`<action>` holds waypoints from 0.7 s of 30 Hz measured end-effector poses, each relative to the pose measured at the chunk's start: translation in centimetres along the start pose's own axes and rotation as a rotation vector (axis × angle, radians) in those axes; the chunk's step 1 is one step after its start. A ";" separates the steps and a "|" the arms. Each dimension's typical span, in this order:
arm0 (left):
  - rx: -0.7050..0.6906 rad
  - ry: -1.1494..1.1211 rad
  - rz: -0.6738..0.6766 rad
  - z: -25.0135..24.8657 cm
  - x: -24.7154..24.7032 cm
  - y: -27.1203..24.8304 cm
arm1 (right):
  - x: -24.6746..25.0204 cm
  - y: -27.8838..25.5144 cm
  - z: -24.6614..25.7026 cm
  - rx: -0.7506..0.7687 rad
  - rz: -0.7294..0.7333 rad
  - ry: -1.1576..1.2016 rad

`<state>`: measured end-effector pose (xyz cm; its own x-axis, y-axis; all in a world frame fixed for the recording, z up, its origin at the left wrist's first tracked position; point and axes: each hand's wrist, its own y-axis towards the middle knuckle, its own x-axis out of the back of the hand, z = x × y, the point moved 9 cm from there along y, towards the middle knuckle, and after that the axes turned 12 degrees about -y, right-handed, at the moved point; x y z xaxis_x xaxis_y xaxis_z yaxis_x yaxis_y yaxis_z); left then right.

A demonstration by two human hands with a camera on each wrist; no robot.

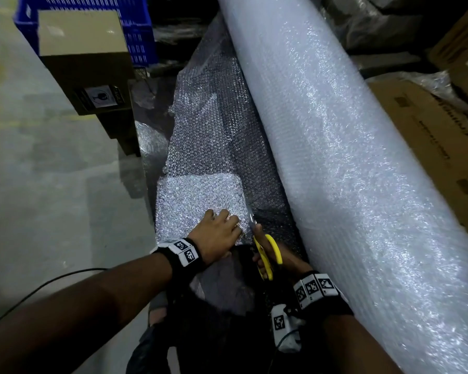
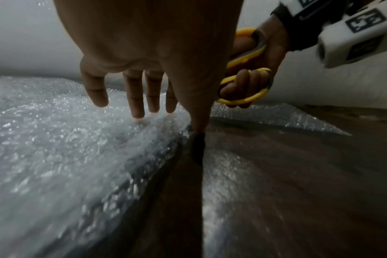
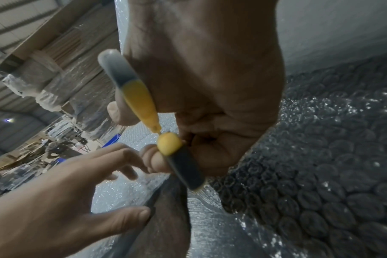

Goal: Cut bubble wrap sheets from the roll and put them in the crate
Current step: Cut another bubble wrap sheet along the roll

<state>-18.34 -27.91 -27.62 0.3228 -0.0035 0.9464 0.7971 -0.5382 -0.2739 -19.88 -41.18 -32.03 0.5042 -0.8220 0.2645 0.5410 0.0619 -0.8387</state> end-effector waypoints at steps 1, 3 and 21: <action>-0.001 0.010 -0.008 0.1 0.0 0.0 | 0.1 -0.1 0.2 -0.001 0.003 -0.007; -0.012 0.044 -0.044 -0.1 0.5 0.2 | 0.1 -0.2 0.4 -0.003 0.005 -0.012; 0.101 -0.094 0.061 1.4 0.9 1.9 | 0.5 0.4 0.1 -0.010 -0.065 -0.069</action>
<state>-15.85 -27.80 -27.57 0.4148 0.0478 0.9087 0.8203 -0.4520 -0.3506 -19.29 -41.53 -32.18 0.5138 -0.7830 0.3507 0.5674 0.0035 -0.8234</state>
